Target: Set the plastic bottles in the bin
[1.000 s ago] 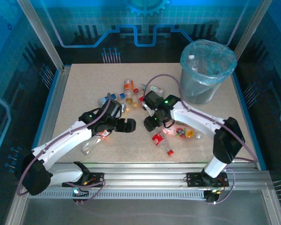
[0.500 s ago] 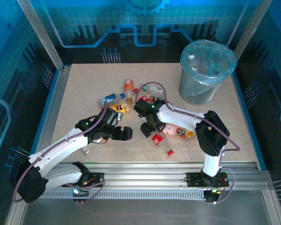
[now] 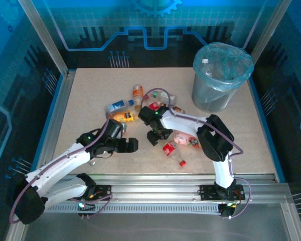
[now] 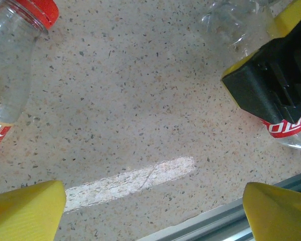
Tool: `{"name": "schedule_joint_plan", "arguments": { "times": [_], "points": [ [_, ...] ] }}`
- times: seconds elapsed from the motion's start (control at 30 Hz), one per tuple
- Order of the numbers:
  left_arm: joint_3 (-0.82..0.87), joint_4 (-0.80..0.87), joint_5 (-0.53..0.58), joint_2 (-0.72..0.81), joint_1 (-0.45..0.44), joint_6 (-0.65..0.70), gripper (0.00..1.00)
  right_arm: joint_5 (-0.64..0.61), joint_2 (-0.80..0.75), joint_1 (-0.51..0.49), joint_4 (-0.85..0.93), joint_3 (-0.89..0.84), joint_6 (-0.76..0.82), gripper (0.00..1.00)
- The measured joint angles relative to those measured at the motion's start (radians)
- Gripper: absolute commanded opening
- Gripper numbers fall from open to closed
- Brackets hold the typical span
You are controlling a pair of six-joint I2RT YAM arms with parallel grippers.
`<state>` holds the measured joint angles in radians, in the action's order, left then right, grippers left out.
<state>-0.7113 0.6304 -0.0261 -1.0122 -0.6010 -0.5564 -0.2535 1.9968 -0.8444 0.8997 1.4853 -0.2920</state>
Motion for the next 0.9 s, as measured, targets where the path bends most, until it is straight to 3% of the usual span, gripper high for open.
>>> {"name": "schedule_joint_plan", "arguments": {
  "times": [0.27,0.47,0.6,0.9],
  "points": [
    [0.002,0.000,0.006,0.000,0.000,-0.022,0.90,-0.001,0.045,0.000,0.006,0.044,0.000,0.65],
    [0.002,0.002,0.011,0.028,0.000,-0.023,0.89,-0.001,0.049,-0.004,0.033,0.069,-0.003,0.53],
    [-0.003,0.025,0.026,0.078,0.000,-0.022,0.89,0.000,0.041,-0.018,0.051,0.083,-0.004,0.50],
    [-0.176,0.121,0.080,0.150,0.000,-0.002,0.88,0.002,-0.057,-0.032,0.171,0.233,-0.003,0.46]
  ]
}}
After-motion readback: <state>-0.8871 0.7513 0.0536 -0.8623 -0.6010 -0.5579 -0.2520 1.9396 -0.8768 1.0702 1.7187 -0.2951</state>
